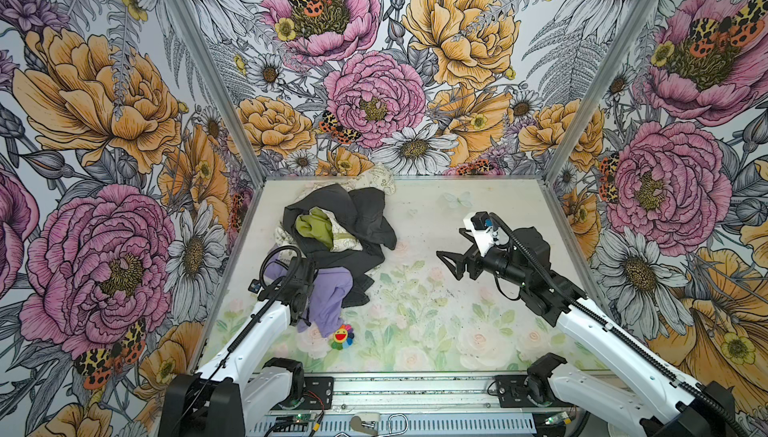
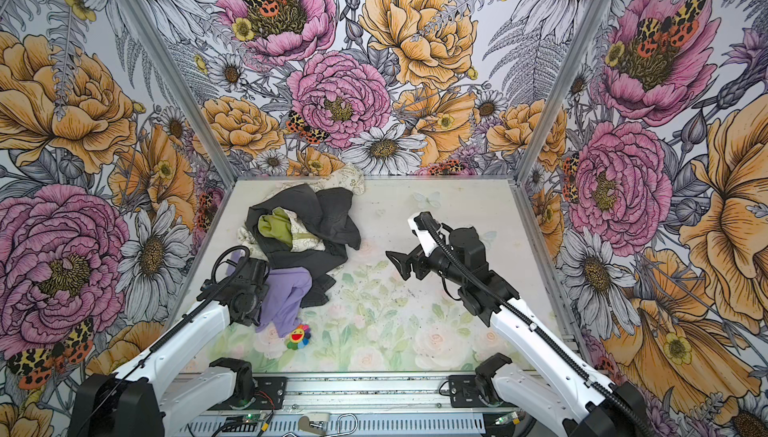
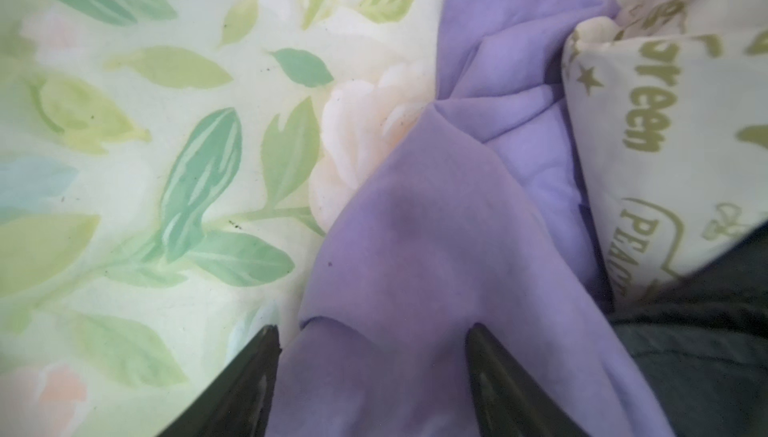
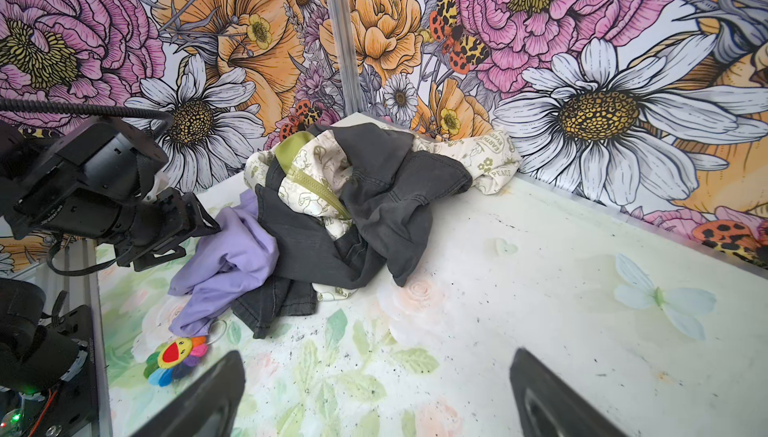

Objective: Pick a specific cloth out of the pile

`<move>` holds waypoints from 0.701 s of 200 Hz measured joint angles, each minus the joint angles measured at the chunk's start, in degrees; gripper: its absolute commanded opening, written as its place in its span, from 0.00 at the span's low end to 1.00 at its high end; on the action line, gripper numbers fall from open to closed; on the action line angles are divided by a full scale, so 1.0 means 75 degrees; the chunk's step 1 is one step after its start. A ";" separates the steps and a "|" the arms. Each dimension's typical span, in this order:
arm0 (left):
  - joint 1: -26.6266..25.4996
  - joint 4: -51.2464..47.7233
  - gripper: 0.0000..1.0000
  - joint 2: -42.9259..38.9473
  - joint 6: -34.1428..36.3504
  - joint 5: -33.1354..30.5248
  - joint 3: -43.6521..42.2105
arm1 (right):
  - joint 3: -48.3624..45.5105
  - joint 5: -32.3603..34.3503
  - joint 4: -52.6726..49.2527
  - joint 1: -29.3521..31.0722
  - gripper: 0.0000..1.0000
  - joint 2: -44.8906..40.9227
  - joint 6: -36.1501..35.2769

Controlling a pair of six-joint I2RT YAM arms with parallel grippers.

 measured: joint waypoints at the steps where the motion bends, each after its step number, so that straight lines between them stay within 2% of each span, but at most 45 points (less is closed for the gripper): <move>1: 0.0006 -0.0003 0.64 0.0020 0.0023 0.0000 0.0000 | -0.0003 0.0000 0.0000 0.0000 0.99 0.0000 0.0000; 24: 0.0044 0.0111 0.51 0.0364 0.0067 -0.0064 -0.0003 | -0.0026 0.0009 0.0003 0.0000 0.99 0.0017 -0.0052; 41: 0.0058 0.0376 0.33 0.0554 0.0122 -0.0050 -0.0070 | -0.0052 0.0026 -0.0003 0.0000 0.99 0.0082 -0.0058; 79: 0.0090 0.0714 0.00 0.0699 0.0204 -0.0058 -0.0163 | -0.0099 0.0032 -0.0006 0.0000 1.00 0.0134 -0.0087; 105: 0.0125 0.0772 0.00 0.0530 0.0425 -0.0050 -0.0163 | -0.0105 0.0067 -0.0003 0.0000 0.99 0.0134 -0.0108; 140: 0.0143 0.0787 0.00 -0.0542 0.0667 -0.0055 -0.0131 | -0.0114 0.0090 0.0000 0.0000 0.99 0.0134 -0.0108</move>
